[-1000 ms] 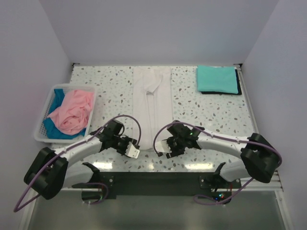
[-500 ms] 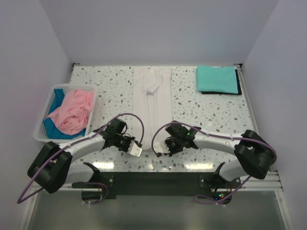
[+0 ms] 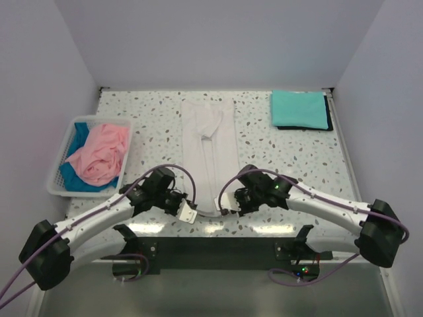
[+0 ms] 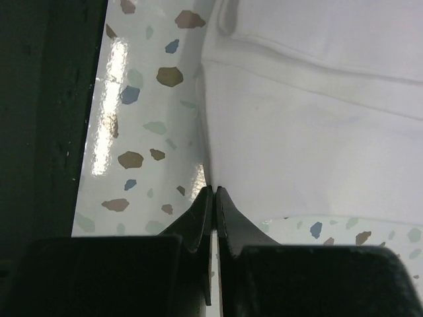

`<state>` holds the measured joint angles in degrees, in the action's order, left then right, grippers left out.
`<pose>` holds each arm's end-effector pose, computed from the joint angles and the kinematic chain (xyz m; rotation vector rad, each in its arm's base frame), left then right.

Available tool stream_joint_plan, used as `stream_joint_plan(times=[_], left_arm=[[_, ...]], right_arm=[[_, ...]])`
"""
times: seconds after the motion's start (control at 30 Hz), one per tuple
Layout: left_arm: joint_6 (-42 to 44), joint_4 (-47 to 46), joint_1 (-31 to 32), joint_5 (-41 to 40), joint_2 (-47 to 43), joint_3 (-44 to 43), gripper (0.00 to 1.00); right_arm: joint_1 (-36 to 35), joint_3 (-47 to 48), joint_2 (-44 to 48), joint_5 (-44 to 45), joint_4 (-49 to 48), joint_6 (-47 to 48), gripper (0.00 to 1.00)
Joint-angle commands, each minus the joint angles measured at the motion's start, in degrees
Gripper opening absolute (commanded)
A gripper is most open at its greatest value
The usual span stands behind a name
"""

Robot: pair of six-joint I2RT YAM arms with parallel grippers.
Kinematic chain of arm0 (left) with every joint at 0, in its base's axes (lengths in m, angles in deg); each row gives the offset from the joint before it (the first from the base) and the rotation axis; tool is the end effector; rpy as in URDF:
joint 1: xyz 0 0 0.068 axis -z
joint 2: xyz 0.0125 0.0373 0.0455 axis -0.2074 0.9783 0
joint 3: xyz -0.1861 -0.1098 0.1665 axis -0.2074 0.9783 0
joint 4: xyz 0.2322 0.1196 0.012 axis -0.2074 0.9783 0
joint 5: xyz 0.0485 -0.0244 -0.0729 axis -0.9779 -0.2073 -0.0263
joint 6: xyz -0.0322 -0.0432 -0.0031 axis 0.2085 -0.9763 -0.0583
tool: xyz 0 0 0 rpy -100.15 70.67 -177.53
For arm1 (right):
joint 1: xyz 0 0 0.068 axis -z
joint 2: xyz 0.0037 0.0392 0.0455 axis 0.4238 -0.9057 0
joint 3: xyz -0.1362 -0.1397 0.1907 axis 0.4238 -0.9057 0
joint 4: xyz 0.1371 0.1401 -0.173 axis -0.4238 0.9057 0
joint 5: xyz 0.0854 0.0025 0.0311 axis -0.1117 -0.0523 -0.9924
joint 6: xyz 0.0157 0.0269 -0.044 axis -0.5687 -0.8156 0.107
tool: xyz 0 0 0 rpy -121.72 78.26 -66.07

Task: Fold and stack the t-shirts
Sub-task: Fold the tshirt

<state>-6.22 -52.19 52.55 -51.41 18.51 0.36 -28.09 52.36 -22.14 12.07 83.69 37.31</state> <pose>0.1231 -0.1325 0.1816 2.0117 1.2771 -0.5925 0.1241 0.1838 0.2079 -2.1186 1.5183 0.4209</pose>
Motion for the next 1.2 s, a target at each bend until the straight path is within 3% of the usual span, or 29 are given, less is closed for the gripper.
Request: stream_joint_plan(times=[0.0, 0.3, 0.57, 0.9, 1.17], left_arm=[[-5.6, 4.0, -1.5, 1.8, -1.1, -5.1, 0.0], [-3.4, 4.4, -13.6, 5.2, 9.9, -18.7, 0.0], [1.2, 3.9, -20.8, 4.9, 27.4, -34.8, 0.0], [5.2, 5.8, -24.8, 3.5, 46.0, -51.1, 0.0], [4.5, 3.6, -25.7, 1.8, 54.3, -56.2, 0.0]], right_arm=[[1.8, 6.7, 1.1, -3.2, 5.4, -3.1, 0.0], [16.8, 22.1, -12.4, -9.3, 10.0, 10.1, 0.0], [25.6, 39.3, -28.8, -12.7, 14.0, 18.2, 0.0], [29.6, 60.4, -48.8, -14.1, 17.1, 24.1, 0.0], [30.8, 65.5, -56.9, -13.3, 15.4, 24.8, 0.0]])
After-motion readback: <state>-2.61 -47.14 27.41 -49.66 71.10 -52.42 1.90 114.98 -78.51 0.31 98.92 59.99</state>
